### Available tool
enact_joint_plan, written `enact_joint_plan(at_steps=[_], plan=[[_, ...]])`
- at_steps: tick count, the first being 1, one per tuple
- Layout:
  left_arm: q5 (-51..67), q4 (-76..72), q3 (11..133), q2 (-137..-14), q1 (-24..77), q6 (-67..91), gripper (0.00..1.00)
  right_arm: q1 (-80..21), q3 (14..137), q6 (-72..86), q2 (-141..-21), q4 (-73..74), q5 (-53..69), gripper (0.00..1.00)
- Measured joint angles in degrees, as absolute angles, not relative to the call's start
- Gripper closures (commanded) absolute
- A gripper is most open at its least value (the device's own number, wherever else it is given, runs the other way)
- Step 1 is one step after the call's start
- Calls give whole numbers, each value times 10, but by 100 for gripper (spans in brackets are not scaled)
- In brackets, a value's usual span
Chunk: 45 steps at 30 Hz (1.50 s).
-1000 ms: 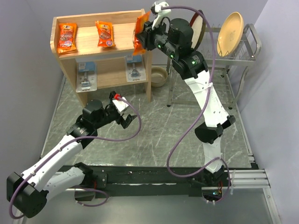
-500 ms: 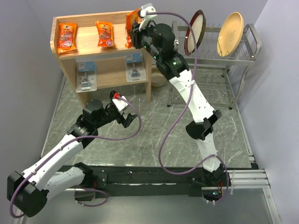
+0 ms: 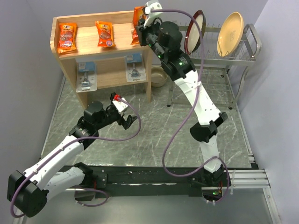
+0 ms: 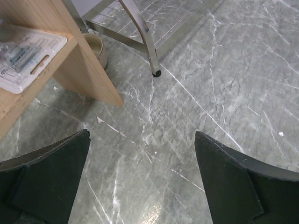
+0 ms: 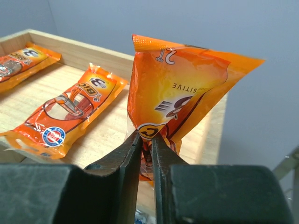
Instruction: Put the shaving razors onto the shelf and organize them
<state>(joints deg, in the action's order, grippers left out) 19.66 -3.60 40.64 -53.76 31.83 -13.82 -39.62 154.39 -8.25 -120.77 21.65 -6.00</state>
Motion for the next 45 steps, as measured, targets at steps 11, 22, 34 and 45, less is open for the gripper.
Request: enact_joint_plan(at_steps=[11,22,34,45], plan=[[197,-49,398,-535,318,-137,1,-422,1514,-91,-1126,233,-64,85],[198,-49,396,-519,296,-137,0,-433,1485,-91,-1146,274,-65,85],[203,-50,396,-516,289,-132,1,-431,1490,-102,-1192,250,-77,85],[215,-49,392,-515,256,-121,1,-428,1520,-107,-1263,173,-135,77]])
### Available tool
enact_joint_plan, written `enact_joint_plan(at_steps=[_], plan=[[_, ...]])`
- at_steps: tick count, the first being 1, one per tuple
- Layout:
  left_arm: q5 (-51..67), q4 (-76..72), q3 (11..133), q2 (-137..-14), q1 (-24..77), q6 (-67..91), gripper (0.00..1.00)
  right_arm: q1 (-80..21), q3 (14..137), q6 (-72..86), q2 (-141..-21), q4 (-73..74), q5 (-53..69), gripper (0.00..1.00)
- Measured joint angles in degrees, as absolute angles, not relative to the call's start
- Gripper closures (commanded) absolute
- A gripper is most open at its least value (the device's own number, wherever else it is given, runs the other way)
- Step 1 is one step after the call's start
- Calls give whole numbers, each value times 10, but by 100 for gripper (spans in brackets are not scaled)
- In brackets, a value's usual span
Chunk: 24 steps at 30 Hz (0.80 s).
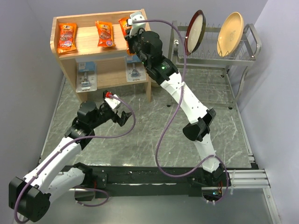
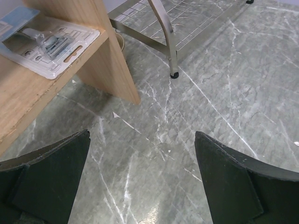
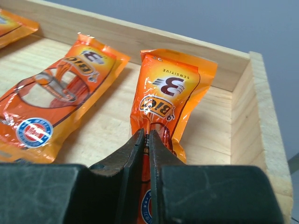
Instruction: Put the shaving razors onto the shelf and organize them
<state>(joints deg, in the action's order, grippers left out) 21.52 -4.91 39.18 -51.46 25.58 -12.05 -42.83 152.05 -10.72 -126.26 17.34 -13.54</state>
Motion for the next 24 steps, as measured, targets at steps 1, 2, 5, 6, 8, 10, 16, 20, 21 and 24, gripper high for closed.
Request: enact_joint_plan(at_steps=[1,2,5,6,8,10,16,20,21,24], plan=[[216,-49,392,-515,256,-118,0,-428,1520,-108,-1264,170,-143,73],[217,-49,392,-515,256,-116,1,-428,1520,-109,-1265,164,-152,66],[222,-52,392,-515,256,-110,1,-428,1520,-115,-1270,150,-177,59],[223,-52,392,-515,256,-108,1,-428,1520,-116,-1270,147,-184,58],[224,-54,392,-515,256,-106,0,-428,1521,-117,-1270,140,-199,54],[225,-54,392,-515,256,-106,1,-427,1524,-116,-1270,134,-207,53],[227,-56,392,-515,256,-98,1,-426,1521,-116,-1259,102,-209,51],[227,-63,391,-515,256,-93,0,-425,1511,-112,-1230,91,-202,40],[227,-63,391,-515,256,-93,1,-425,1506,-112,-1218,88,-198,34],[227,-64,391,-515,256,-91,1,-422,1489,-118,-1182,92,-164,37]])
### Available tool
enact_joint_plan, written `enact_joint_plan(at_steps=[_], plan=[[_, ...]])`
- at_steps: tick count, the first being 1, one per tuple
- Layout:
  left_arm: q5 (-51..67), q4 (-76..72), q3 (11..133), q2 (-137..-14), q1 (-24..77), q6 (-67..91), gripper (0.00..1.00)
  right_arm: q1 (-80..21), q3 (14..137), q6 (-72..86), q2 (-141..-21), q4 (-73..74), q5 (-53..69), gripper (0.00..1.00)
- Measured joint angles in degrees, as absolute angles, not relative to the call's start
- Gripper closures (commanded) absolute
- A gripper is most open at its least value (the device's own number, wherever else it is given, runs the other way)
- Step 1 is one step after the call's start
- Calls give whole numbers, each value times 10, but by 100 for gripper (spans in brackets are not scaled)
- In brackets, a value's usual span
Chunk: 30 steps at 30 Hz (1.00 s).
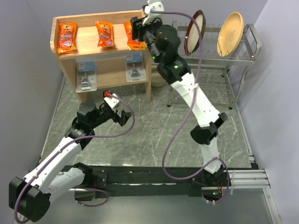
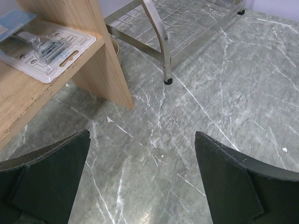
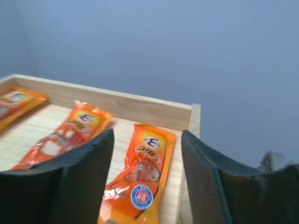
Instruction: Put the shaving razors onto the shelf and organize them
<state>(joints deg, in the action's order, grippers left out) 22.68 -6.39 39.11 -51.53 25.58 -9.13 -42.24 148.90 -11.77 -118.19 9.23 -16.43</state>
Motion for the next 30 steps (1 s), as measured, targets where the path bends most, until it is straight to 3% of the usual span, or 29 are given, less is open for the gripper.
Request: enact_joint_plan(at_steps=[1,4,5,7,17,30], plan=[[227,-64,391,-515,256,-91,1,-421,1481,-120,-1168,100,-147,42],[227,-67,391,-515,256,-88,1,-412,1452,-123,-1128,126,-91,72],[227,-67,391,-515,256,-88,1,-408,1439,-121,-1115,137,-69,76],[227,-69,390,-514,256,-87,0,-401,1413,-118,-1096,152,-28,97],[227,-73,379,-507,254,-87,1,-395,1374,-81,-1119,216,72,92],[227,-73,377,-507,247,-87,1,-406,1425,-47,-1195,196,-27,94]])
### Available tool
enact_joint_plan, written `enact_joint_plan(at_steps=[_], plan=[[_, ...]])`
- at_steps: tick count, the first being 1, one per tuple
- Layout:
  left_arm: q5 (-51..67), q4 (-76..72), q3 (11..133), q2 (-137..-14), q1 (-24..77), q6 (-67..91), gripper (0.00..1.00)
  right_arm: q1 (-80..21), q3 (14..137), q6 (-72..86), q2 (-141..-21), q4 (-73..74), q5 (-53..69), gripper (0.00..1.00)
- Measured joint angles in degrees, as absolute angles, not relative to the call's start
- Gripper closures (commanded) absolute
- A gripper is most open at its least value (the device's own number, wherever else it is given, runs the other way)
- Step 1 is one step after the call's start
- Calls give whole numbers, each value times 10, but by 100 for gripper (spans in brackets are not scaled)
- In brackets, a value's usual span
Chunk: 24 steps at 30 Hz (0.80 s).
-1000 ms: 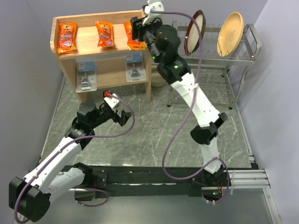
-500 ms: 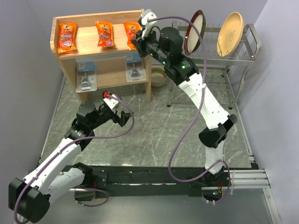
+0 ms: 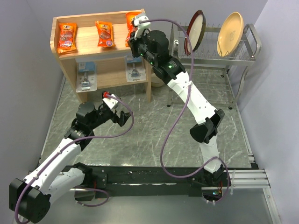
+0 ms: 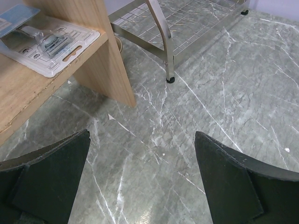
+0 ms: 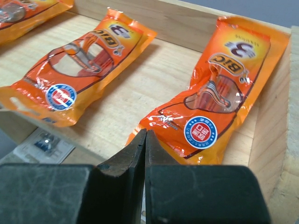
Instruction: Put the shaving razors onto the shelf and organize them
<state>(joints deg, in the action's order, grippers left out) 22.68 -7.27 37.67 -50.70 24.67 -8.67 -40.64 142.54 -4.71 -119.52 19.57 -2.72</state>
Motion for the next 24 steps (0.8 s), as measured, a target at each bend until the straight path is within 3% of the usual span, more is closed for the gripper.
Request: enact_joint_plan(at_steps=[24], plan=[[227,-90,355,-506,246,-78,1,-410,1353,-29,-1140,202,-81,97]])
